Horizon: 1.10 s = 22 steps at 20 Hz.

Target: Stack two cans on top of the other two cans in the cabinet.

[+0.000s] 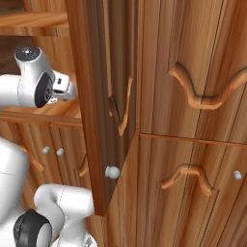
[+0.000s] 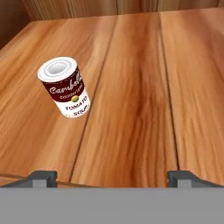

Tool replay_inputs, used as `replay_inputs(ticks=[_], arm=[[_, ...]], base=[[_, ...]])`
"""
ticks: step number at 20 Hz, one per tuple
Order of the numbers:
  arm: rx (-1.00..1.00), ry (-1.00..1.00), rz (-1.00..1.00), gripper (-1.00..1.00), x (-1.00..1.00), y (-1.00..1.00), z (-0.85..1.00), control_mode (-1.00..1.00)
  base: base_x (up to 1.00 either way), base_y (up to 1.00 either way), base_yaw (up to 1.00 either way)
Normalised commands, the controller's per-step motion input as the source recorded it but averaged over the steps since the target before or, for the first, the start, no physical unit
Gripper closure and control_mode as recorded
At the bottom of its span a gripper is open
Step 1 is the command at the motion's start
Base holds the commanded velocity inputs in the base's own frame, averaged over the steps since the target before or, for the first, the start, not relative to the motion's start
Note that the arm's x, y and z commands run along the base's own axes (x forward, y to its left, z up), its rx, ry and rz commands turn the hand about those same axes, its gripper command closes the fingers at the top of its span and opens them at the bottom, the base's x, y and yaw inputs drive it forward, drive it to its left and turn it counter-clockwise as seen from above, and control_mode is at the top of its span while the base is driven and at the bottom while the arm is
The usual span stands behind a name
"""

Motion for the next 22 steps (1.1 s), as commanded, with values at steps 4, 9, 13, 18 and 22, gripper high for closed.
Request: replay_inputs(ticks=[4, 9, 13, 18, 22], arm=[[0.15, -0.02, 0.37, -1.0, 0.0, 0.28, -0.17, -1.0], [0.06, -0.05, 0.24, -1.0, 0.24, 0.25, -0.02, -1.0], [0.0, 0.0, 0.16, -1.0, 0.33, 0.34, 0.0, -1.0], [0.0, 0.0, 0.14, -1.0, 0.35, 0.3, -0.02, -1.0], [-0.01, 0.0, 0.04, -1.0, 0.33, 0.07, -0.1, -1.0]], base=[[0.0, 0.0, 0.0], [0.0, 0.0, 0.0], [0.0, 0.0, 0.0], [0.0, 0.0, 0.0], [0.0, 0.0, 0.0]])
